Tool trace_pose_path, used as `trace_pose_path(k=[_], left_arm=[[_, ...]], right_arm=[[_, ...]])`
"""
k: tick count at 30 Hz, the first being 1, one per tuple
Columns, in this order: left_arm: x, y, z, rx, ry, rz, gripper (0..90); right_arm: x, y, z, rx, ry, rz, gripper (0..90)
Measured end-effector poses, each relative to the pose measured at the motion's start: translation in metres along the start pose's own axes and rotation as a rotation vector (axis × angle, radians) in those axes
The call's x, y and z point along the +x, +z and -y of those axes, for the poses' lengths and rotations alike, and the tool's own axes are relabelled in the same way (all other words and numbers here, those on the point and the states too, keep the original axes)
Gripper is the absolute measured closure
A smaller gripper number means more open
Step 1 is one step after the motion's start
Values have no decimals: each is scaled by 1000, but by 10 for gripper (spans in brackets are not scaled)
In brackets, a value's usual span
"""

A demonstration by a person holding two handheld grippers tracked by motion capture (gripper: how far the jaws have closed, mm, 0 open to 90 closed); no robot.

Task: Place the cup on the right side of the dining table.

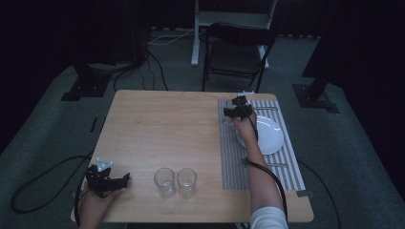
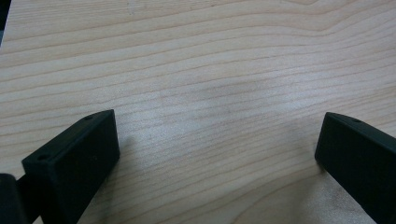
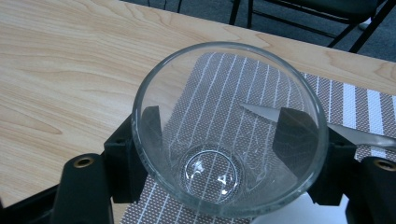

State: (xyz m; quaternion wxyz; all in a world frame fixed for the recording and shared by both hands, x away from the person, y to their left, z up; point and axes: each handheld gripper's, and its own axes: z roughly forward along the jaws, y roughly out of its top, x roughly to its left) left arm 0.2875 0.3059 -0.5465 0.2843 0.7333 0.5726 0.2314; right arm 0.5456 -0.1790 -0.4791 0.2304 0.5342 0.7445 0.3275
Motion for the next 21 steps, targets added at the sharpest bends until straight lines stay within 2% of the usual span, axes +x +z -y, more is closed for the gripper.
trace_pose_path(k=[2,3,6,7,11,15,17,21], left_arm=[[0,0,0,0,-1,0,2],[0,0,0,-1,-1,0,2],[0,0,0,-1,0,0,2],[0,0,0,-1,-1,0,2],[0,0,0,0,-1,0,2],[0,0,0,-1,-1,0,2],[0,0,0,-2,-1,1,2],[0,0,0,0,-1,0,2]], right_arm=[[-1,0,1,3,14,-5,266],[-1,0,1,6,13,-5,222],[0,-1,1,16,13,-12,169],[1,-2,1,15,11,-2,168],[-2,-5,1,33,31,-24,154],[-3,-12,5,28,24,-27,154],[-4,-15,8,25,43,-45,154],[-5,-20,15,46,28,-56,153]])
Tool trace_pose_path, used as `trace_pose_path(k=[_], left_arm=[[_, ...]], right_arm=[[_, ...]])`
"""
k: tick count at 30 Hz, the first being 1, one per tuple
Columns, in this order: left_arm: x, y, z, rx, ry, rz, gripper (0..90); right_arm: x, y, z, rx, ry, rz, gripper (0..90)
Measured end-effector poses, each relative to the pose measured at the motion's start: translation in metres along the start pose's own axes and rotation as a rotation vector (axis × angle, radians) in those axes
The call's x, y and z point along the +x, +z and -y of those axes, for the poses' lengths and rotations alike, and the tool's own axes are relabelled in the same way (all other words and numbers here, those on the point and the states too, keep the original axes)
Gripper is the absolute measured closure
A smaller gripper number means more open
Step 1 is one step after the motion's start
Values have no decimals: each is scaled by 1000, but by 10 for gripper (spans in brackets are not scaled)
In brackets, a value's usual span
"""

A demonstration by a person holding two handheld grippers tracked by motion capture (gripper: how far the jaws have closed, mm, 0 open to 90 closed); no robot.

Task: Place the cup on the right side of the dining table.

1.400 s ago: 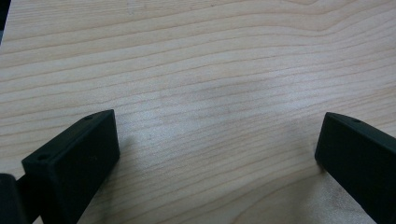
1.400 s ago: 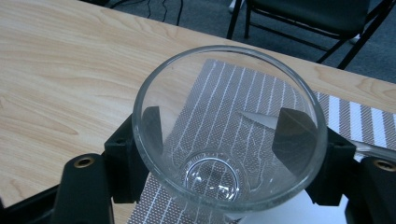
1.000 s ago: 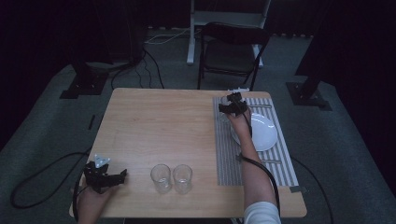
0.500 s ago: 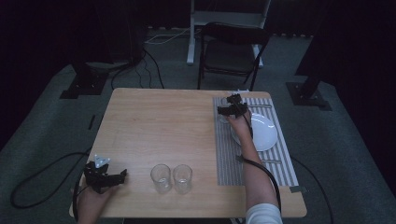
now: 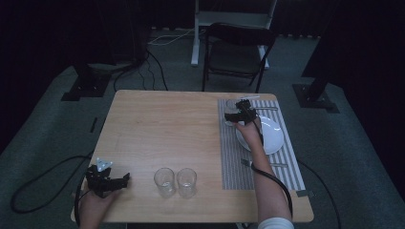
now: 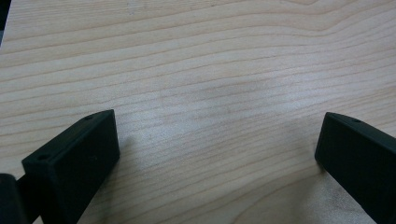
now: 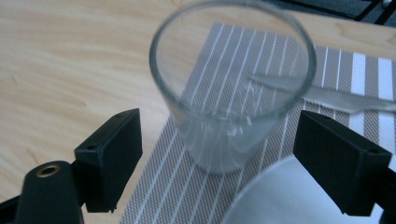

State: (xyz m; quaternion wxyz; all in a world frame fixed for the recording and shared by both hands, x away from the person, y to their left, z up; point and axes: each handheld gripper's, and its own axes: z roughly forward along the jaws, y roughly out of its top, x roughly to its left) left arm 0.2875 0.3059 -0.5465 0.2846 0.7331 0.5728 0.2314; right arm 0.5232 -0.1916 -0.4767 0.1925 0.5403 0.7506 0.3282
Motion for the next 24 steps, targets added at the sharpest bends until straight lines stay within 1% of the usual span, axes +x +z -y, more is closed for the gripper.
trace_pose_path(k=[1,2,5,6,8,12,16,17,21,24], left_arm=[[0,0,0,-1,0,0,2],[0,0,0,-1,-1,1,2],[0,0,0,-1,0,1,2],[0,0,0,-1,0,0,2],[0,0,0,-1,0,0,2],[0,0,0,-1,0,0,2],[0,0,0,-1,-1,0,2],[0,0,0,-1,-1,1,2],[0,0,0,-1,-1,1,2],[0,0,0,-1,0,1,2]], right_arm=[[0,-1,2,8,-6,1,153],[-1,-3,4,16,-2,-8,153],[-6,-9,12,9,14,-24,153],[-7,-11,14,7,19,-21,153],[-10,-14,18,12,22,-36,154],[-11,-19,23,11,11,-34,154],[-10,-26,31,4,0,-47,154],[-10,-28,32,-3,1,-41,154],[-10,-35,38,-7,-18,-42,154],[-9,-41,43,-23,-14,-51,155]])
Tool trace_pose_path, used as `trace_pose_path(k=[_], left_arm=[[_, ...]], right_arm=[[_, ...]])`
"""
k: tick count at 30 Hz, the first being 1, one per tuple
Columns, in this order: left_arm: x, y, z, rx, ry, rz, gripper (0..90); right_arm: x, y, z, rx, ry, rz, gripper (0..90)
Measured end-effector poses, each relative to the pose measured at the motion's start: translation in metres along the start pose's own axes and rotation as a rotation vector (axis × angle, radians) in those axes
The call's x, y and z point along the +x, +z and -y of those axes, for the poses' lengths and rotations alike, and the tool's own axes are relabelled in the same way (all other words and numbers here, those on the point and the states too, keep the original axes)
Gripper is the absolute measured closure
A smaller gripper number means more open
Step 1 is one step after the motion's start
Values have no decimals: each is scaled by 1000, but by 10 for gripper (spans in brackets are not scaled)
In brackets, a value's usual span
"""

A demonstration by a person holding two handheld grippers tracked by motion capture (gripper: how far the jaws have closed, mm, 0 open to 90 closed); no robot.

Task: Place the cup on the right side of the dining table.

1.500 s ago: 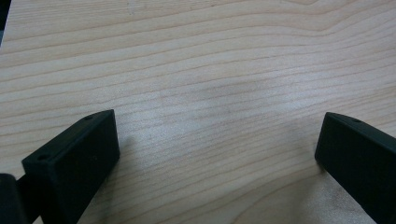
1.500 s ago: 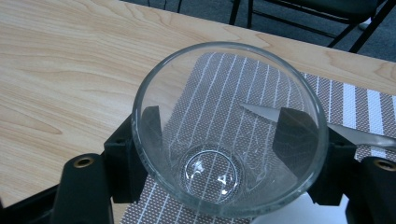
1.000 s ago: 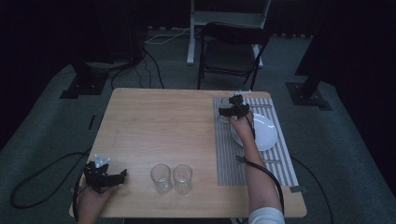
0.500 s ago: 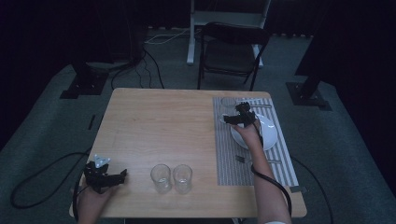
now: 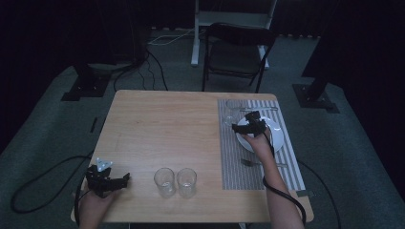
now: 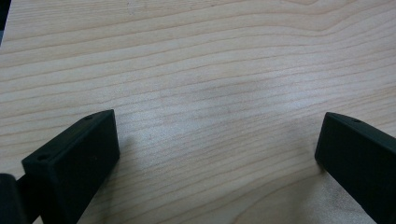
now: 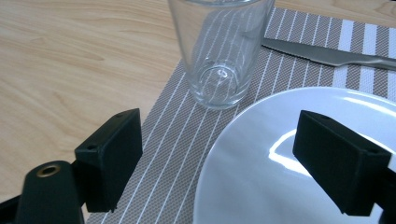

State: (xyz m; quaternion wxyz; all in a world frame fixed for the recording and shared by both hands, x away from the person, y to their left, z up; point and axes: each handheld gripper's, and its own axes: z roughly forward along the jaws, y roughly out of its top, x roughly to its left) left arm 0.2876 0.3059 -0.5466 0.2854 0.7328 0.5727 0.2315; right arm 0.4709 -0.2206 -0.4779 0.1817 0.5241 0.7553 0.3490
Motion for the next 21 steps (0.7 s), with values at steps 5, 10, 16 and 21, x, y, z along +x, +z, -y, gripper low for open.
trace_pose_path(k=[5,10,16,21], left_arm=[[0,0,0,0,0,0,2],[0,0,0,2,0,-1,2],[0,0,0,1,0,-1,2],[0,0,0,1,0,-1,2]], right_arm=[[1,-7,7,0,-13,5,155],[2,-18,12,-14,-12,-6,155],[2,-33,20,-37,-8,-5,155],[2,-40,31,-43,-3,2,156]])
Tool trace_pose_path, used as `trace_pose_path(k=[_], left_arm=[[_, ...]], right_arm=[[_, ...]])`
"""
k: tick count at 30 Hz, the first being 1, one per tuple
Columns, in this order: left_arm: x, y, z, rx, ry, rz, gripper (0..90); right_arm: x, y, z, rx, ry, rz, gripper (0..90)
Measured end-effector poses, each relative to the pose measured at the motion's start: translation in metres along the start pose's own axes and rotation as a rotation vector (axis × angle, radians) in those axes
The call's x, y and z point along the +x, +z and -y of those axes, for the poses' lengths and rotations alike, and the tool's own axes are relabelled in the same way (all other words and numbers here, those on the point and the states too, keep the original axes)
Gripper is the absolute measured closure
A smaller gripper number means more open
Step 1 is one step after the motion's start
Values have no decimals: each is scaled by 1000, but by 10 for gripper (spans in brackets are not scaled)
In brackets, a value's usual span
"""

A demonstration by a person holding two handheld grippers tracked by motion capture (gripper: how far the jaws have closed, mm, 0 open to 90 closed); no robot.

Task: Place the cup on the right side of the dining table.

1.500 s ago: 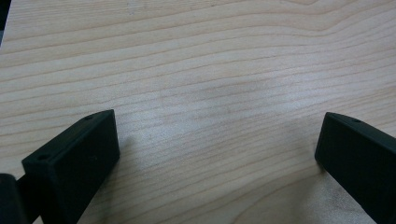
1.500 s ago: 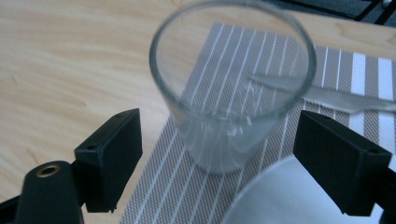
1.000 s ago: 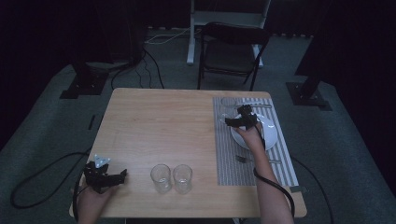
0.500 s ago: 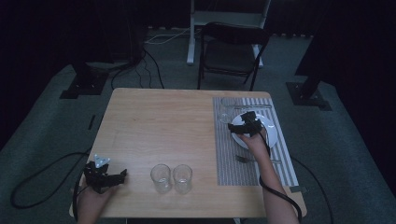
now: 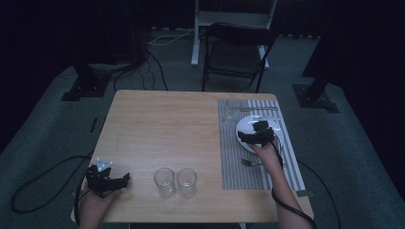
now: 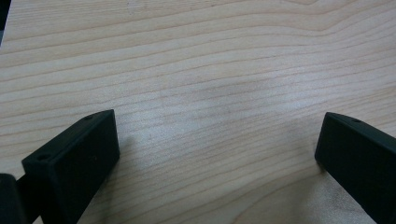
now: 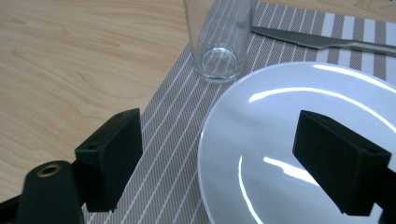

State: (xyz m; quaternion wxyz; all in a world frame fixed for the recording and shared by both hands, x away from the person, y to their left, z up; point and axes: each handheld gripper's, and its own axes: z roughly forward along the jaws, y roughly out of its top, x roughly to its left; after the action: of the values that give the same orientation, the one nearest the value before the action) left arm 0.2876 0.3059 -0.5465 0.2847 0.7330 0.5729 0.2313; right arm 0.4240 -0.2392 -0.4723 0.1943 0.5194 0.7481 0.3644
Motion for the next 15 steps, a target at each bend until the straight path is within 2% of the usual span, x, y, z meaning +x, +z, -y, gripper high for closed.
trace_pose_path(k=[6,15], left_arm=[[0,0,0,0,0,0,2],[0,0,0,0,0,0,2]], right_arm=[[-1,-9,18,2,11,-4,156],[-4,-25,39,-2,5,15,155]])
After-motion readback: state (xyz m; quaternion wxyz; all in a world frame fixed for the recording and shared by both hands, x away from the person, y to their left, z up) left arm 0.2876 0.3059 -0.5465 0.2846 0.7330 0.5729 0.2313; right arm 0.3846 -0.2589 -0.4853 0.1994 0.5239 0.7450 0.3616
